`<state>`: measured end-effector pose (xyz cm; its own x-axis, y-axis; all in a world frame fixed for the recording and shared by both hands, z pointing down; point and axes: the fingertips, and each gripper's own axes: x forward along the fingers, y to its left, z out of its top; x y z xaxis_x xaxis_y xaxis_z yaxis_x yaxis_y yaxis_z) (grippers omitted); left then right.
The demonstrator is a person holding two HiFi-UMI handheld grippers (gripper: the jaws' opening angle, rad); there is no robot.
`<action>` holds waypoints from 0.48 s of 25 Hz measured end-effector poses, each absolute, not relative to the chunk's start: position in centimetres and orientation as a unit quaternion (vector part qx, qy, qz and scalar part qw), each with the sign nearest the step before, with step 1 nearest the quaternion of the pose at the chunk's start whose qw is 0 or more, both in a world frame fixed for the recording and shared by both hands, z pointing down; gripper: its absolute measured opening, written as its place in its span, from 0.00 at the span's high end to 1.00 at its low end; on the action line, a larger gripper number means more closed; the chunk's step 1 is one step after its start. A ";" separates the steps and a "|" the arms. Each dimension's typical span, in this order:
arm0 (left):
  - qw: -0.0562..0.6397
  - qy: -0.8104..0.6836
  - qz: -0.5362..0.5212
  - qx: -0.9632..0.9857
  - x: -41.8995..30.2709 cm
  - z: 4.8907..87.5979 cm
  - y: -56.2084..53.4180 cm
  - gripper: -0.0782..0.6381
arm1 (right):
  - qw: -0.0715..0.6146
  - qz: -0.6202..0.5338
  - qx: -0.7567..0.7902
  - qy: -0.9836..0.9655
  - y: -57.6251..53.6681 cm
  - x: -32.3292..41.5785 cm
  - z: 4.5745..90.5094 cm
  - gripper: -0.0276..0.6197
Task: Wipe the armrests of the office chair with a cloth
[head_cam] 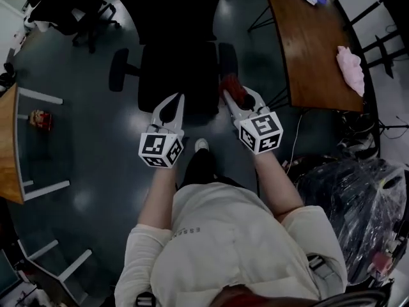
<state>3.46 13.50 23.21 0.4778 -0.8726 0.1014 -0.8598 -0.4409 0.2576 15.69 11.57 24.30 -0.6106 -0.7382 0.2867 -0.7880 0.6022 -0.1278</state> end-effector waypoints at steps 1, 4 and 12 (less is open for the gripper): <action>0.137 -0.513 -0.024 0.847 3.3 22.8 15.1 0.87 | 0.101 0.114 0.430 -0.890 13.0 15.6 23.5 0.88; 0.131 -0.526 -0.036 0.840 2.5 21.3 18.8 0.87 | 0.097 0.091 0.425 -0.895 16.6 15.2 21.5 0.88; 0.112 -0.532 -0.042 0.838 -0.1 18.5 26.0 0.87 | 0.104 0.069 0.421 -0.899 25.6 13.2 20.6 0.88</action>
<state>-0.09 25.96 18.45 0.4297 -0.9016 0.0497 -0.8828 -0.4079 0.2329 13.23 25.57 20.63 -0.6247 -0.7414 0.2451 -0.7702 0.6367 -0.0370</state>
